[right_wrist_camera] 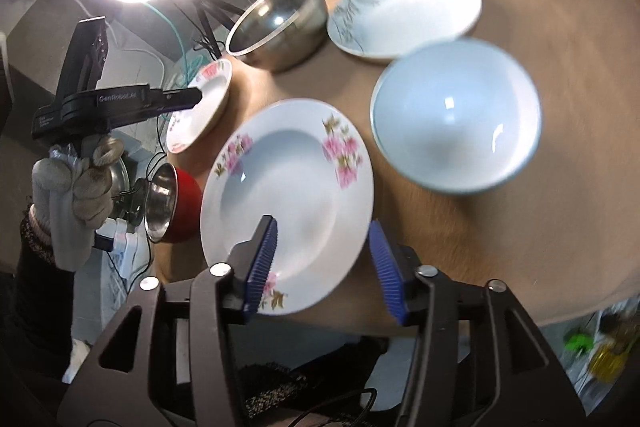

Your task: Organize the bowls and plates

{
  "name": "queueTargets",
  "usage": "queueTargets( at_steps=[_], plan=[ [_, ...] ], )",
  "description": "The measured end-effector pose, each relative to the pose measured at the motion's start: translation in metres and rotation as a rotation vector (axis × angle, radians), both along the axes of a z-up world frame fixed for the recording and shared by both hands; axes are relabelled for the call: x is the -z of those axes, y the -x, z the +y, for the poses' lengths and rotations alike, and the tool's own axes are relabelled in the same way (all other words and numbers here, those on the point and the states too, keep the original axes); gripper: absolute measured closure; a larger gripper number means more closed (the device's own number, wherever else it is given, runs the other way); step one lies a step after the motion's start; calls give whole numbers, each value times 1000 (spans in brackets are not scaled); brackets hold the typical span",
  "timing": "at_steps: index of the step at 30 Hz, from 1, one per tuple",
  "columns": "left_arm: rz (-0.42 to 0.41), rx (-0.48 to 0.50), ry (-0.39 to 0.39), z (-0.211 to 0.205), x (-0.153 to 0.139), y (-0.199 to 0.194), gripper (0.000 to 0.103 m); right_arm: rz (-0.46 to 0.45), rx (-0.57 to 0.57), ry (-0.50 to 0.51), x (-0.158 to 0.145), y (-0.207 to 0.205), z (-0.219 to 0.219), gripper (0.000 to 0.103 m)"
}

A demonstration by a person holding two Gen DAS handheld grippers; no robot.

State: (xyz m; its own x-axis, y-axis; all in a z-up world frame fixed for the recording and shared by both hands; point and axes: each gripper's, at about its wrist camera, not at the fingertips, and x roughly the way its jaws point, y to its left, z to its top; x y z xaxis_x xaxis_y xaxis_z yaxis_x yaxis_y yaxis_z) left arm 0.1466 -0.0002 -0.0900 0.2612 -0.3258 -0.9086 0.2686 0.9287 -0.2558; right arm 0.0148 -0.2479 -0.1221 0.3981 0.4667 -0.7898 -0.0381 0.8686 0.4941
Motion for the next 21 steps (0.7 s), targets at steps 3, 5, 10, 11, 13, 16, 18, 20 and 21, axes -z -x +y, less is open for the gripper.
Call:
queueTargets(
  at_steps=[3,5,10,11,13,16,18,20,21],
  plan=[
    [-25,-43,41,14,-12,12,86,-33,-18,23,-9,-5,3,47],
    [-42,-79,70,24,-19,21,86,-60,-21,33,-15,-9,3,39],
    [-73,-171,103,47,-27,42,86,-129,-38,92,-32,-17,4,30],
    [-74,-195,113,55,-27,46,86,-134,-45,104,-34,-19,4,30],
    [-70,-235,128,66,-26,51,86,-141,-68,115,-38,-24,6,29],
    [-69,-297,124,86,-23,54,86,-140,-103,109,-44,-33,13,30],
    [-67,-337,121,105,-22,53,86,-140,-122,98,-48,-41,19,29],
    [-69,-369,117,120,-23,50,86,-130,-146,69,-54,-52,27,30],
    [-69,-381,114,128,-23,47,86,-126,-156,52,-57,-57,30,32]
  ],
)
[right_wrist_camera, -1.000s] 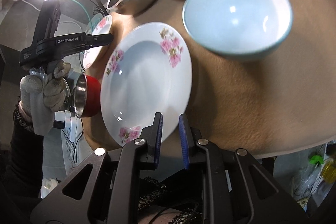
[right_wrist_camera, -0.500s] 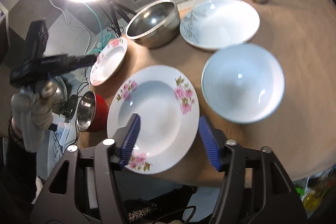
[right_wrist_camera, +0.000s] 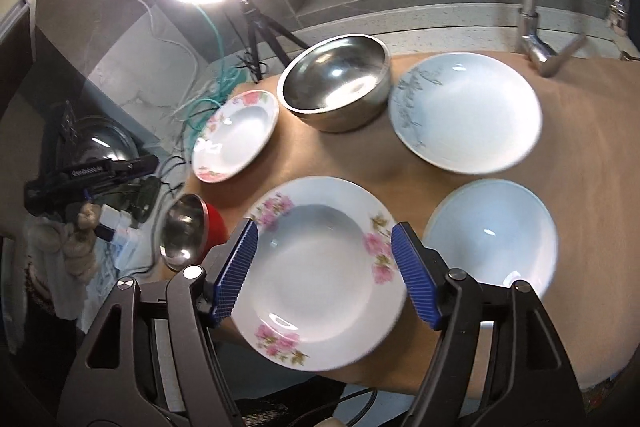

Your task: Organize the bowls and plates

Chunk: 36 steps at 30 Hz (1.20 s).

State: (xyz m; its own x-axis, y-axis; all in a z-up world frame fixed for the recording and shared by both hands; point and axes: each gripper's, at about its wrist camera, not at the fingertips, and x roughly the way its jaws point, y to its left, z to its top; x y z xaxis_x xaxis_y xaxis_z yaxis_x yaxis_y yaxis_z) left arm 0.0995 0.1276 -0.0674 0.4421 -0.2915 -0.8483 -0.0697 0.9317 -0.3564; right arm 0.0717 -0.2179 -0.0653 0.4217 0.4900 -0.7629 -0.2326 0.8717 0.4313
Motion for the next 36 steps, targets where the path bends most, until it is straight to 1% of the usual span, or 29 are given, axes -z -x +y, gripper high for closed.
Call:
queueTargets(
  at_steps=[1,3,4,7,9,10,12,15,18,22,28,33,36],
  plan=[
    [2,-8,-3,6,1,-2,86,4,-11,-21,-3,-6,5,33],
    [9,-25,1,21,4,-9,86,13,-33,-45,-8,-18,17,40],
    [13,-30,6,27,7,-15,86,18,-44,-56,-10,-25,24,41],
    [28,-41,10,41,17,-30,86,49,-77,-86,-8,-46,47,48],
    [43,-51,36,50,27,-42,86,80,-82,-105,-1,-58,59,57],
    [51,-57,41,55,32,-49,86,107,-81,-122,5,-68,66,59],
    [61,-65,51,61,39,-58,86,159,-73,-155,17,-82,75,67],
    [85,-77,97,71,51,-73,86,227,-47,-208,35,-99,86,79],
    [96,-73,98,75,60,-83,86,252,-44,-221,46,-108,97,82],
    [112,-73,106,80,72,-95,86,269,-39,-204,58,-117,112,85],
    [128,-49,128,82,84,-108,86,291,-2,-182,75,-128,126,86],
    [133,-27,126,83,87,-117,86,308,22,-168,87,-136,131,86],
    [137,-15,121,83,89,-121,86,303,25,-145,91,-139,137,86]
  ],
)
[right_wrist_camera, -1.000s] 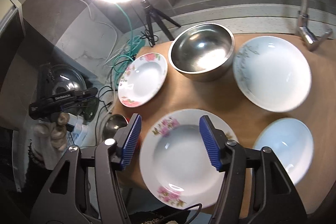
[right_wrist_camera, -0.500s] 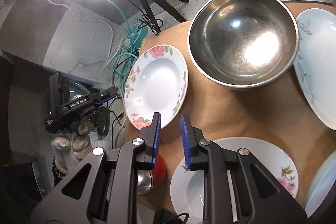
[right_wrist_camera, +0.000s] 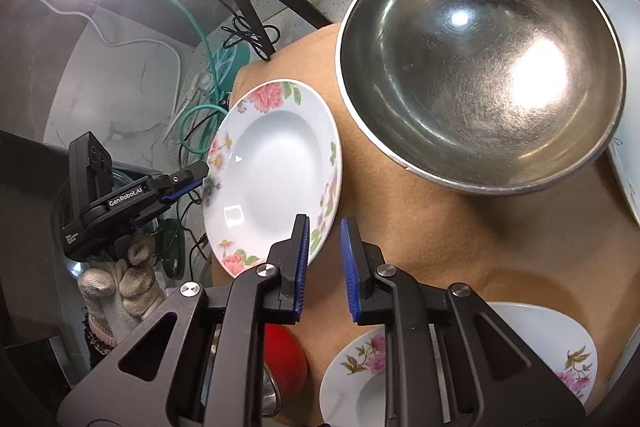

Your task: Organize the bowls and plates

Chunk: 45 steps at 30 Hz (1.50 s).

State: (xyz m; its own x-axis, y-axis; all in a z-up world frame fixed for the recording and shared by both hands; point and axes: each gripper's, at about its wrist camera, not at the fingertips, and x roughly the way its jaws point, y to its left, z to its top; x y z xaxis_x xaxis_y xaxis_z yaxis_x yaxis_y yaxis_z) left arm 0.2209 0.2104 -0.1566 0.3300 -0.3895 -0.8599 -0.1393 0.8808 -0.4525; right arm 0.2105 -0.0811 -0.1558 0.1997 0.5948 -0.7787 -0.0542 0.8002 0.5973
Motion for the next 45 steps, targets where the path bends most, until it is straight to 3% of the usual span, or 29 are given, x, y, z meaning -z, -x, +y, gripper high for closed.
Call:
queueTargets(
  at_steps=[18,26,33,45],
  plan=[
    [1,56,-9,-4,6,-11,92,-13,-6,70,17,-11,16,94],
    [3,36,-8,-5,5,-9,92,-5,-12,58,19,-12,14,94],
    [7,33,-5,-9,3,-3,92,9,-5,34,16,-10,8,94],
    [-21,37,-12,-25,-18,12,92,-41,-26,28,-4,0,-2,94]
  ],
)
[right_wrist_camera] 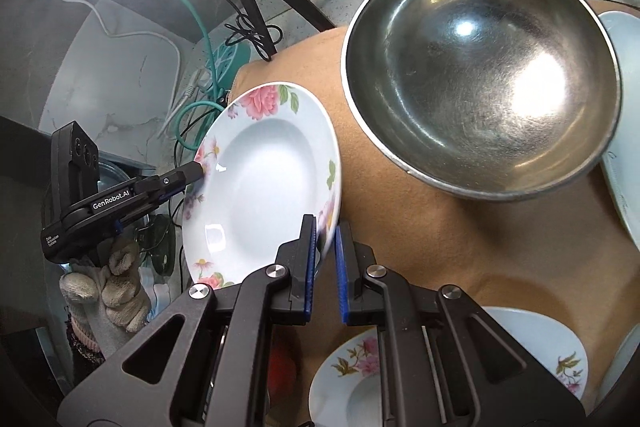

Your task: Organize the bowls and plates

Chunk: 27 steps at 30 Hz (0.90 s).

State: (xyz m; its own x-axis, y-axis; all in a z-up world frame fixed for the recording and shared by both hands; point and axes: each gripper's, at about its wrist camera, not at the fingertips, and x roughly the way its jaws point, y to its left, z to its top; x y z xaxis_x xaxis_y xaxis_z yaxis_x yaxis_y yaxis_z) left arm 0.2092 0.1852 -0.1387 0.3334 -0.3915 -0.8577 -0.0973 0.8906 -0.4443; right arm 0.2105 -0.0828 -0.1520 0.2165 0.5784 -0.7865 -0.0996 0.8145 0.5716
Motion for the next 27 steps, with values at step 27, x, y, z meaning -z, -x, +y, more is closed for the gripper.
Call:
queueTargets(
  at_steps=[27],
  plan=[
    [-71,73,1,-73,-49,79,92,-93,18,-35,-51,84,-71,94]
  ],
)
